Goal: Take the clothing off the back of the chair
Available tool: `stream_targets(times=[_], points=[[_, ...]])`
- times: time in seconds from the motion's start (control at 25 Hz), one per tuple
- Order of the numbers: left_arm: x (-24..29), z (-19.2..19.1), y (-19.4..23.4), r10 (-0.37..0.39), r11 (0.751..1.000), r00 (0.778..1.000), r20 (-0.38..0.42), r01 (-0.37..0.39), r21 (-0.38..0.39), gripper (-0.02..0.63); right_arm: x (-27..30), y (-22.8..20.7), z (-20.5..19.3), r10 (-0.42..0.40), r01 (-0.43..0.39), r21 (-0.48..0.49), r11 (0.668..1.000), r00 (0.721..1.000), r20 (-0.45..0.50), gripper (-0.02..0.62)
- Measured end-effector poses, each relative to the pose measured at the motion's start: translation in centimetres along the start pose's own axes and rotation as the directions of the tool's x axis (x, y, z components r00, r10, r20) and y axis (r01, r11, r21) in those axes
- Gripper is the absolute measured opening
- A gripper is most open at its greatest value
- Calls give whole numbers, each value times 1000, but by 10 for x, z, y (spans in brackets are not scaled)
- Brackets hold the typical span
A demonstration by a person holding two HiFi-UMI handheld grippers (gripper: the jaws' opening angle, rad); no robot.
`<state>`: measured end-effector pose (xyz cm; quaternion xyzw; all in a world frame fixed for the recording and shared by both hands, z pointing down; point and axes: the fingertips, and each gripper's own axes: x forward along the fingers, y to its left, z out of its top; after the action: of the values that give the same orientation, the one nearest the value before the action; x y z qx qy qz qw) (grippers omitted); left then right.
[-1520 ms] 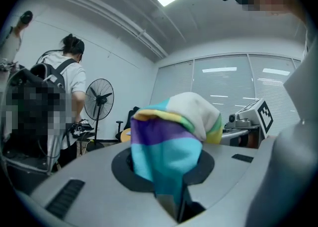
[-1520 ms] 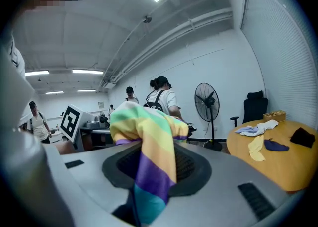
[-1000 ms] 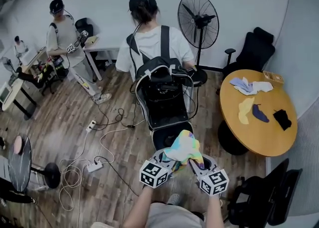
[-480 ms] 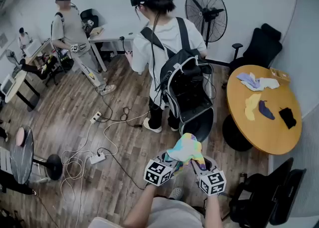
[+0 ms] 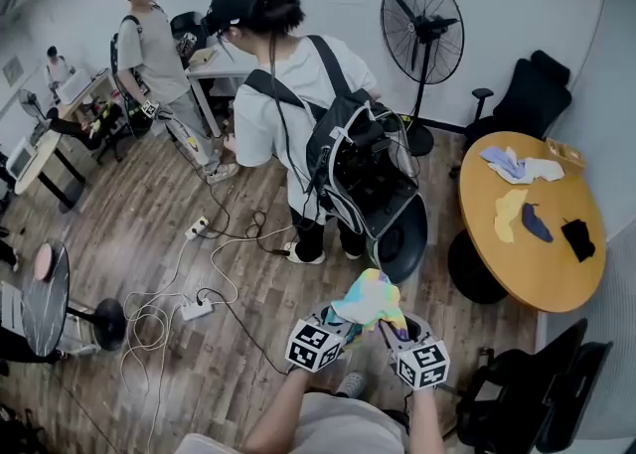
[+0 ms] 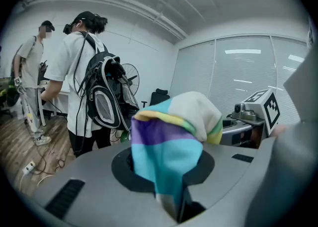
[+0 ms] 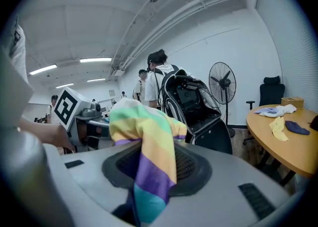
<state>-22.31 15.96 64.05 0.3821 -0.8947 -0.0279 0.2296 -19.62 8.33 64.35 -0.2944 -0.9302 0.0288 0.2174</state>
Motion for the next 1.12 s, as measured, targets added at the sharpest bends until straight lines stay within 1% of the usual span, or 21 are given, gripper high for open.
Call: stream_targets(times=[0.2, 0.4, 0.64, 1.12], points=[[-1, -9, 5, 33, 999, 999, -18, -33, 14, 95, 1, 0, -6, -4, 3, -35, 999, 1000, -20, 138], [1, -10, 9, 35, 999, 999, -25, -35, 18, 95, 6, -1, -7, 2, -3, -21, 1000, 1000, -17, 138], [3, -15, 8, 13, 1000, 999, -48, -12, 18, 95, 6, -2, -12, -2, 1, -20, 1000, 1000, -31, 138], [9, -16, 1, -11, 1000, 999, -50, 12, 23, 95, 1, -7, -14, -42, 42, -12, 999, 999, -31, 132]])
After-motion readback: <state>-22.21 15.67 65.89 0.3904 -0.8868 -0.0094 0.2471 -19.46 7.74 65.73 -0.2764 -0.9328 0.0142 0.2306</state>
